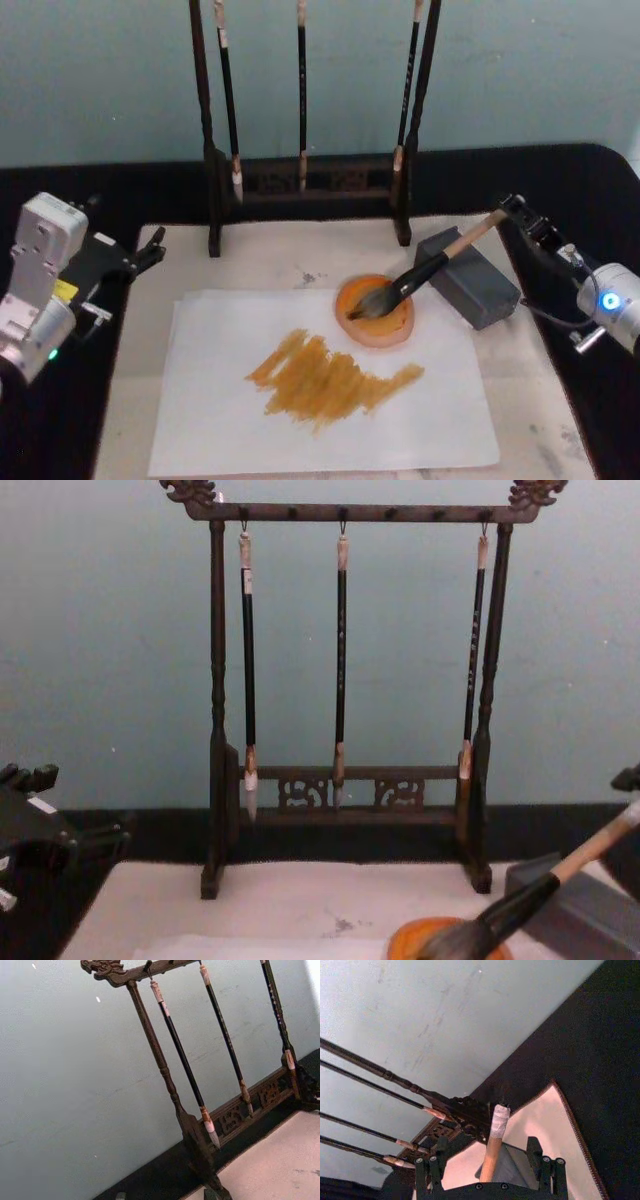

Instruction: Pick up the brush from the inkstone, write on the paper, then place the brush back to its original position.

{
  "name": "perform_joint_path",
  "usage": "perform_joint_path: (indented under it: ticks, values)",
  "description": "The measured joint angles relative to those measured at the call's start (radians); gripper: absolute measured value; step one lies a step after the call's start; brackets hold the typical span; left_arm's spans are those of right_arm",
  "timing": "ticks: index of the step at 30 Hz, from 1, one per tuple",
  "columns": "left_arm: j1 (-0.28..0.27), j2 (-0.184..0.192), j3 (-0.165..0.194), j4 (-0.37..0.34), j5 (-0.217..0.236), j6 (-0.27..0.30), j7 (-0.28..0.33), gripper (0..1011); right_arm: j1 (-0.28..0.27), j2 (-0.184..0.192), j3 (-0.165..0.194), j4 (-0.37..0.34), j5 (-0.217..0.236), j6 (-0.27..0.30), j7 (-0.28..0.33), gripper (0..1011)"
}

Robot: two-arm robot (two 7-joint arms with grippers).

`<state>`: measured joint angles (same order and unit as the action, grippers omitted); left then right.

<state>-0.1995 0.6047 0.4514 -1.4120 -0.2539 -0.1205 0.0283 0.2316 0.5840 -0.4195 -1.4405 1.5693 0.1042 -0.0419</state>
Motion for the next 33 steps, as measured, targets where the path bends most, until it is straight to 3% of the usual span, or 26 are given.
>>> perform_joint_path:
  ticks: [6,12,15,17,21,33]
  values:
    - [0.000,0.000,0.000,0.000,0.000,0.000,0.000,1010,-0.029,0.036,-0.004,-0.070,-0.054,-0.041,-0.024,1000]
    - [0.000,0.000,0.000,0.000,0.000,0.000,0.000,1010,-0.041,0.066,-0.023,-0.121,-0.176,-0.078,-0.019,1000]
    - [0.000,0.000,0.000,0.000,0.000,0.000,0.000,1010,-0.026,0.081,-0.056,-0.132,-0.308,-0.115,-0.012,1000]
    - [0.000,0.000,0.000,0.000,0.000,0.000,0.000,1010,-0.019,0.086,-0.072,-0.134,-0.363,-0.128,-0.011,1000]
    - [0.000,0.000,0.000,0.000,0.000,0.000,0.000,1010,0.002,0.093,-0.117,-0.130,-0.529,-0.177,-0.017,1000]
    - [0.000,0.000,0.000,0.000,0.000,0.000,0.000,1010,0.021,0.103,-0.210,-0.102,-0.833,-0.251,-0.019,1000]
